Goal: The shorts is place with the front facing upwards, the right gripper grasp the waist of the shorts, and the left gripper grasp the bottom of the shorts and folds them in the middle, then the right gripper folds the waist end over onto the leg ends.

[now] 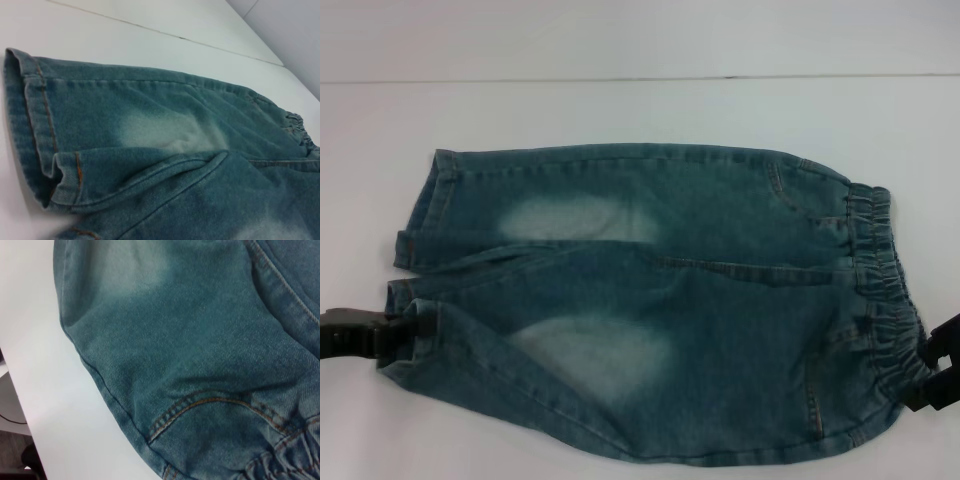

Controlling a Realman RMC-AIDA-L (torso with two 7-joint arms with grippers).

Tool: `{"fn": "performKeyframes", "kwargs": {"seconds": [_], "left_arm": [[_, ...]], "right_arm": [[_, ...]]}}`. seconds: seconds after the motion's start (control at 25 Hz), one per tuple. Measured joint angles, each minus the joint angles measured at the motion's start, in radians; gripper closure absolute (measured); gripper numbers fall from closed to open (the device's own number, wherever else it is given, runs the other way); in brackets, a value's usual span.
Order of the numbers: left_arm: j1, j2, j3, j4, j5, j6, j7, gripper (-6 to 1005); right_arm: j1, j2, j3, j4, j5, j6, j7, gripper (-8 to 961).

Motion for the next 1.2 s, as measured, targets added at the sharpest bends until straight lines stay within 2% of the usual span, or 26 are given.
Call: {"fn": "performKeyframes", "kwargs": {"seconds": [0.16,0.32,0.52,0.72,0.92,1.04,1.08,1.2], "left_arm": [[0.000,0.000,0.003,0.000,0.000,0.007,0.008,1000],[0.000,0.000,0.003,0.000,0.000,0.012,0.015,1000],[-0.002,0.004,0.000,0.001,0.000,0.012,0.015,1001],[-0.011,0.010,0.005,0.004,-0.024,0.014,0.015,1001],[-0.025,0.018,0.004,0.012,-0.045,0.058,0.003,1001],[-0.037,0.030,-0.002,0.008,-0.071,0.064,-0.015,1001],[-0.041,0.035,-0.003,0.003,-0.081,0.057,-0.019,1001],[-0.062,0.054,-0.005,-0.027,-0.100,0.001,-0.021,1001]], "right_arm": [[-0.002,-0.001,0.001,-0.002,0.000,0.001,0.000,240],[-0.004,-0.001,0.003,-0.002,0.000,0.004,-0.001,478],[-0.005,-0.004,0.008,-0.002,0.000,0.006,-0.005,719],[-0.007,-0.004,0.008,-0.001,0.001,0.012,-0.010,919],[-0.028,-0.007,0.033,0.000,0.007,-0.011,-0.031,913],[-0.038,-0.015,0.136,0.020,0.020,-0.017,-0.086,910],[-0.038,-0.021,0.187,0.043,0.029,-0.015,-0.112,909],[-0.030,-0.061,0.315,0.172,0.084,0.014,-0.163,905]]}}
